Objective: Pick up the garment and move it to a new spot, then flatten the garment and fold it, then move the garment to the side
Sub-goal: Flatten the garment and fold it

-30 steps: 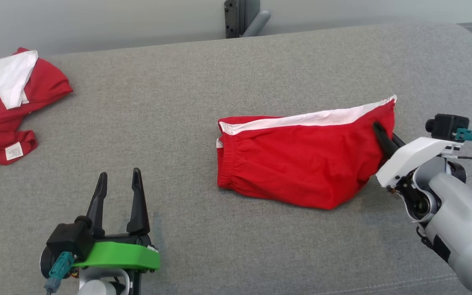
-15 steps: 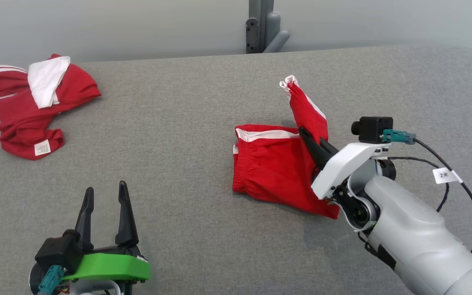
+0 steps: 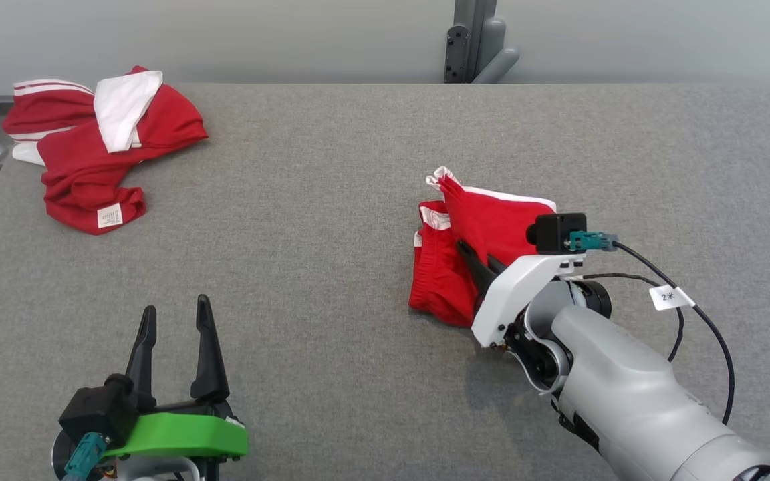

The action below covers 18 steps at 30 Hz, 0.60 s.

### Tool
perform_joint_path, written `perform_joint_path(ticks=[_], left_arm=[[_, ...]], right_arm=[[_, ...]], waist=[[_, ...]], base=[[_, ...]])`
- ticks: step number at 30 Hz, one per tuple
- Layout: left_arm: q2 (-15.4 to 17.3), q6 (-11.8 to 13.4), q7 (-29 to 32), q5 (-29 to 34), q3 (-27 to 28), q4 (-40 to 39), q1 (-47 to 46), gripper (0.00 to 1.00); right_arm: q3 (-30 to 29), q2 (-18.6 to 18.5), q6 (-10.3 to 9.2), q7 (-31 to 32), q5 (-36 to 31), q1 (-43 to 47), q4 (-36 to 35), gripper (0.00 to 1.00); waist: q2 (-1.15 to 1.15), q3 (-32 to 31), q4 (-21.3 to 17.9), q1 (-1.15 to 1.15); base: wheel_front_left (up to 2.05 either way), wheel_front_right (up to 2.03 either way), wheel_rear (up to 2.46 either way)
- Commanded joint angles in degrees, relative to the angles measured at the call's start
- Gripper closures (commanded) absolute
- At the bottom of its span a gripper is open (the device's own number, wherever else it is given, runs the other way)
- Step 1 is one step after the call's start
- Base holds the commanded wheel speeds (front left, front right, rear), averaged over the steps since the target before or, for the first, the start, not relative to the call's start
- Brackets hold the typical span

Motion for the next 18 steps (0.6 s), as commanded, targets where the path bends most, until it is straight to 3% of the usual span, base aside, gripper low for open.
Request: perform_joint_path(ticks=[1,2,3,4,5,7,14,18], left_arm=[[0.09,0.22,0.04,-0.23,-0.04,-0.06,-0.20,0.00],[0.09,0.21,0.04,-0.29,-0.04,-0.06,-0.25,0.00],[0.09,0.27,0.04,-0.32,-0.08,-0.06,-0.32,0.00],[0.09,0.31,0.04,-0.33,-0.09,-0.07,-0.38,0.00],[0.09,0.31,0.04,-0.33,-0.09,-0.07,-0.38,0.00],[0.09,0.36,0.04,-0.31,-0.09,-0.11,-0.46,0.00],[0.09,0.49,0.04,-0.24,0.41,-0.35,0.07,0.00],[0.09,0.57,0.04,-0.15,0.49,-0.75,0.63,0.00]], right_arm=[[0.49,0.29,0.00,0.01,-0.85,-0.75,1.42,1.00],[0.98,0.53,0.00,0.12,-1.43,-0.96,2.10,0.87],[1.38,0.78,0.00,0.22,-1.75,-1.04,2.73,0.67],[1.82,1.02,0.00,0.39,-2.10,-1.03,3.08,0.36],[1.82,1.02,0.00,0.39,-2.10,-1.03,3.08,0.36],[2.80,1.45,0.00,0.37,-2.68,-1.00,3.18,0.00],[4.82,1.63,0.00,-2.59,-4.81,0.06,1.76,0.00],[2.05,0.33,0.00,-5.78,-6.69,1.29,-0.30,0.00]], waist=[[0.35,0.10,0.20,0.00],[0.35,0.12,0.25,0.00],[0.35,0.14,0.28,0.00],[0.35,0.14,0.29,0.00],[0.35,0.14,0.29,0.00],[0.35,0.13,0.26,0.00],[0.35,-0.20,-0.54,0.00],[0.35,-0.24,-1.91,0.00]], base=[[0.00,0.00,0.00],[0.00,0.00,0.00],[0.00,0.00,0.00],[0.00,0.00,0.00],[0.00,0.00,0.00],[0.00,0.00,0.00],[0.00,0.00,0.00],[0.00,0.00,0.00]])
